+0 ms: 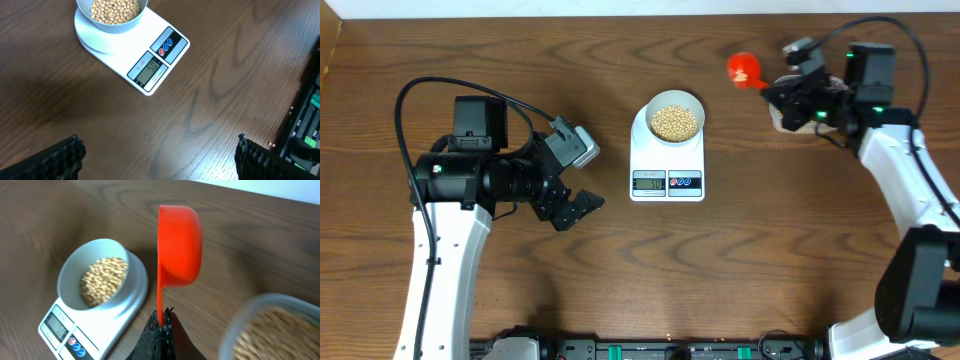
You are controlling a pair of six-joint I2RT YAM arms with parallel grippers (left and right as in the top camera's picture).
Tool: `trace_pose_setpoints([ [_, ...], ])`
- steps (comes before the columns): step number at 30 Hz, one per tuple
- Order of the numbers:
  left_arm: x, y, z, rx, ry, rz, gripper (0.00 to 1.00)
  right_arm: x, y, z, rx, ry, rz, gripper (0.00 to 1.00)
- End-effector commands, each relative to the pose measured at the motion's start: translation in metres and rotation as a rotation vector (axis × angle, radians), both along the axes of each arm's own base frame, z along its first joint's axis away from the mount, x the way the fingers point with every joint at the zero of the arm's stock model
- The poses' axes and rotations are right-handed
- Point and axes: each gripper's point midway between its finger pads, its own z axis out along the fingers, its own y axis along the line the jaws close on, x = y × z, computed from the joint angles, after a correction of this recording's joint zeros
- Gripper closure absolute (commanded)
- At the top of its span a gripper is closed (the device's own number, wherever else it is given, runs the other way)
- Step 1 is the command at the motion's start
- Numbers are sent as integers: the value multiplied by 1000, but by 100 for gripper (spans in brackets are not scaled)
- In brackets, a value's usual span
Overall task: Scoop item into bowl and weigh 50g on scale
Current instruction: 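Carry the scoop right back over the soybean tub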
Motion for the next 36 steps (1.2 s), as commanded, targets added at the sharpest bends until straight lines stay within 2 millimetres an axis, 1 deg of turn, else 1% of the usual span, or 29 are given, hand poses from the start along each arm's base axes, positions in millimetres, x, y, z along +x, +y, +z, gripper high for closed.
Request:
trace_pose_setpoints([
  [1,1,-1,6,-13,-12,1,2,-5,-28,6,3,20,-71,99],
  [4,1,-1,6,-13,-12,1,2,-4,-56,-5,-52,62,-166,99],
  [8,1,-1,6,-13,-12,1,2,-5,-85,-15,-125,92,-254,99],
  [16,1,-1,6,-13,-12,1,2,-6,-122,-30,-328,110,-368,99],
  [19,1,-1,6,-13,-12,1,2,-7,-130,-31,-362,117,-396,99],
  [22,1,-1,6,-13,-12,1,2,-7,-131,-30,-374,114,-400,99],
  [27,1,-1,6,-13,-12,1,2,-8,-128,-18,-426,62,-360,99],
  [32,1,-1,6,-13,-12,1,2,-12,-141,-8,-529,49,-425,99],
  [36,1,-1,6,-13,-12,1,2,-17,-132,-9,-562,54,-382,99],
])
